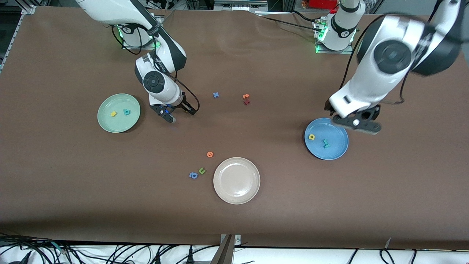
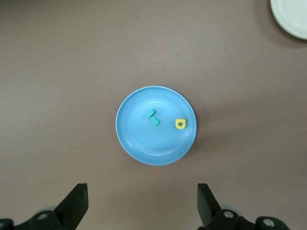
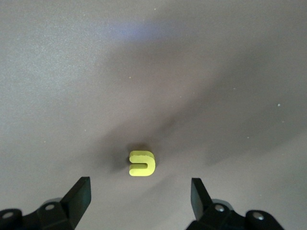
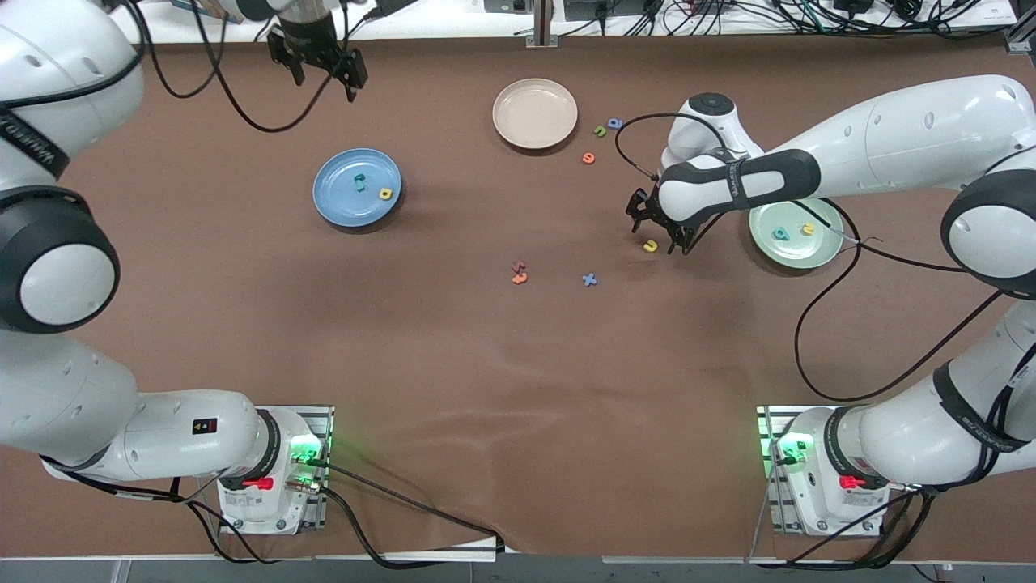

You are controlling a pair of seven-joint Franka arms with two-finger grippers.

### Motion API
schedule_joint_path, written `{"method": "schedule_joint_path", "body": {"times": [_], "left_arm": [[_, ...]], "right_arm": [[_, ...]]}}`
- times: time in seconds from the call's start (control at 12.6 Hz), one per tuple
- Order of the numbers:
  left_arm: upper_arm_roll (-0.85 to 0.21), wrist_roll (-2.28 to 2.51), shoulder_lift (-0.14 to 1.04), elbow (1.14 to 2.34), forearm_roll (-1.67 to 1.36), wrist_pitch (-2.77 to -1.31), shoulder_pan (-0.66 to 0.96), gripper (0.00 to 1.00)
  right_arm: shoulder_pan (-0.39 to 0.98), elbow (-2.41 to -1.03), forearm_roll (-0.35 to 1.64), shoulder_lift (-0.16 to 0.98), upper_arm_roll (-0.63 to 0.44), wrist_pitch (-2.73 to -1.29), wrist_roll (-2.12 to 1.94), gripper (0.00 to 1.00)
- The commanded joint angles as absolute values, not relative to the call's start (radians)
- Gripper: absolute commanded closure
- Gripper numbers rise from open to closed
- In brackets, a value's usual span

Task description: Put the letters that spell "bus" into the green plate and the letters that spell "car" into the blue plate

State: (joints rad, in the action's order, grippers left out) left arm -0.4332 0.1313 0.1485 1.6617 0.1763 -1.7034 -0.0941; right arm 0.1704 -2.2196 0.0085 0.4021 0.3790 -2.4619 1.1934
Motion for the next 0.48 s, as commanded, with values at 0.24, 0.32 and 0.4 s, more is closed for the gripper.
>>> {"method": "schedule_joint_path", "body": {"times": [0.24,0.32,0.4], "left_arm": [[-0.319,0.124,0.133,1.511,0.066,-1.592,-0.097,0.0],[-0.229,0.12,0.13,1.511,0.054,-1.592,-0.043,0.0],[-0.168,0.12,0.118,1.516,0.016,-1.592,-0.007,0.0]], "right_arm": [[0.179,-2.339,0.006,0.408,0.374,-2.695,1.246,0.02],[0.179,-2.339,0.006,0.408,0.374,-2.695,1.246,0.02],[0.179,-2.339,0.006,0.408,0.374,-2.695,1.247,0.02]]}}
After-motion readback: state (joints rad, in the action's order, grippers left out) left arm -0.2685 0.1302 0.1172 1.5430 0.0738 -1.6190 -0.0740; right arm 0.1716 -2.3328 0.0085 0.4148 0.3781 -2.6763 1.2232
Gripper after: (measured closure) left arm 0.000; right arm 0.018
